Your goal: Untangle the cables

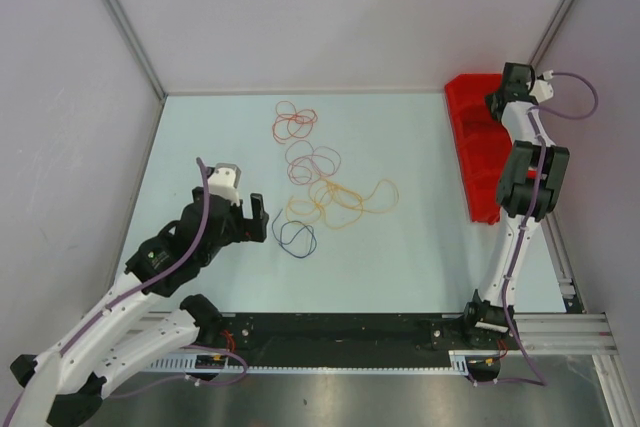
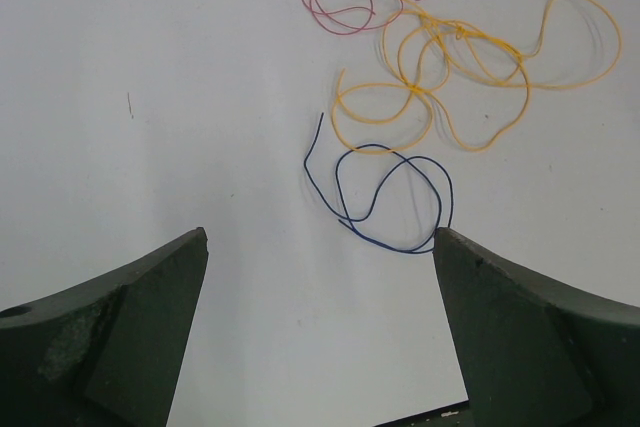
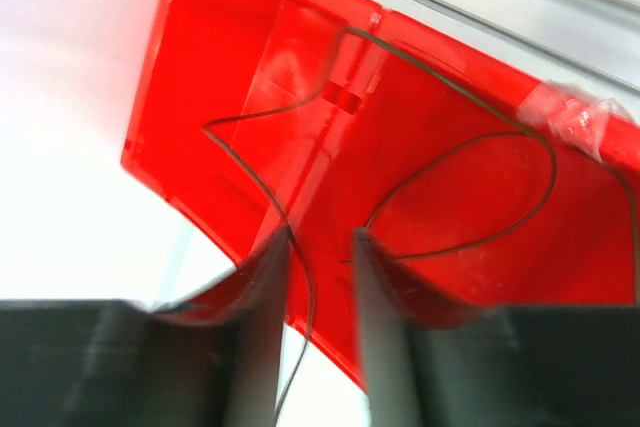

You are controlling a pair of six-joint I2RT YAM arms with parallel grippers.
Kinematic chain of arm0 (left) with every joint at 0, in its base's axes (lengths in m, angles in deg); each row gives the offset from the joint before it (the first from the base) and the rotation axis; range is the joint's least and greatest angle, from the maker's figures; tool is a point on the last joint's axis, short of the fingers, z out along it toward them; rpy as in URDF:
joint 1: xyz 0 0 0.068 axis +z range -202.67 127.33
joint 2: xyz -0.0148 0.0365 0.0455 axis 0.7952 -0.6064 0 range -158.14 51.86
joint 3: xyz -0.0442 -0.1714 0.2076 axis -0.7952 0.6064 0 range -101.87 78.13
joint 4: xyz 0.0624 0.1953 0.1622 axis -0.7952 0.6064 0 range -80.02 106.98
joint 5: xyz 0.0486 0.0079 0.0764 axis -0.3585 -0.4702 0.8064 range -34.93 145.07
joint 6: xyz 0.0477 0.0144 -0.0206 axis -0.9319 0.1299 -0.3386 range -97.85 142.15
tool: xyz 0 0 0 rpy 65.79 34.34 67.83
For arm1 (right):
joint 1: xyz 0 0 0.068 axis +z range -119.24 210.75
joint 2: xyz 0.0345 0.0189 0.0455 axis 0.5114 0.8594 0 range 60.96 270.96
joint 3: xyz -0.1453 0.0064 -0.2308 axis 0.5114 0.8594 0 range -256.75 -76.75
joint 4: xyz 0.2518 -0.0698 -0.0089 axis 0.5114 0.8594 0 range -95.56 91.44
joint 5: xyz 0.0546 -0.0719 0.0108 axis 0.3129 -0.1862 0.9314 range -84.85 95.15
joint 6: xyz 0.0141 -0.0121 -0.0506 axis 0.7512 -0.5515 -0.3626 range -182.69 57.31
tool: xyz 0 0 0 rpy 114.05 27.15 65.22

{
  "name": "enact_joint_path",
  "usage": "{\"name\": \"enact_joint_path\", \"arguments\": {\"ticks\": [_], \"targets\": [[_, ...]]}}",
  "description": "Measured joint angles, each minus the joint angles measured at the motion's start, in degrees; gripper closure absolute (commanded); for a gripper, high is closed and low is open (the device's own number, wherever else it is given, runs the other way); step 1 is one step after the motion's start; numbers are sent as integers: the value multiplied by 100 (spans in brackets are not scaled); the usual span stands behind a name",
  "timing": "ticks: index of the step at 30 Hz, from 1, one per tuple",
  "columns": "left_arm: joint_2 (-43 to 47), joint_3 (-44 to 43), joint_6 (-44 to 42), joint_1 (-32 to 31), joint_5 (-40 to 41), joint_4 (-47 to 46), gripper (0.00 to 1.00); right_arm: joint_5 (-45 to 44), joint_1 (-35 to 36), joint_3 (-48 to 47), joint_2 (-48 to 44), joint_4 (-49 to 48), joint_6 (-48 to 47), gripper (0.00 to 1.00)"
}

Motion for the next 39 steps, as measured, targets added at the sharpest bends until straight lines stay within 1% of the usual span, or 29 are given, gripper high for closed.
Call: {"name": "enact_joint_path", "arguments": {"ticks": [1,3,4,7,8,9,10,15,20,22,25,29,31,32,36,39], "targets": [[13,0,-2,0,-2,0,0,42,-11,-57,0,33,-55,48],[50,0,-2,0,-2,0,0,81,-26,-205,0,127,-81,47],[81,0,-2,0,-2,0,0,83,-31,-330,0,232,-118,38],[170,0,-2,0,-2,-2,0,83,-42,-546,-83,369,-149,29],[186,0,-2,0,-2,-2,0,79,-46,-546,-146,404,-153,23],[208,0,-2,0,-2,0,0,81,-52,-546,-247,485,-175,21],[229,0,-2,0,-2,-2,0,81,-55,-544,-330,533,-166,10],[260,0,0,0,2,0,0,72,-46,-348,-1084,686,-232,7],[81,0,37,0,46,0,0,-57,153,391,-2295,632,-448,8],[-81,0,61,7,109,11,0,-149,393,776,-2802,629,-656,8],[-433,-15,142,17,243,83,1,-404,940,1335,-3451,621,-975,7],[-892,-39,367,26,334,142,2,-787,1871,2310,-4273,573,-1502,0],[-1019,-39,498,28,345,129,2,-610,2203,2962,-4739,535,-1725,0],[-1067,-39,581,33,345,111,3,-470,2245,3198,-4927,533,-1801,0],[-1318,-39,861,83,337,-59,5,264,2035,4295,-5777,411,-2017,0],[-1600,-37,997,208,278,-212,6,898,1840,4686,-6052,463,-2179,4]]}}
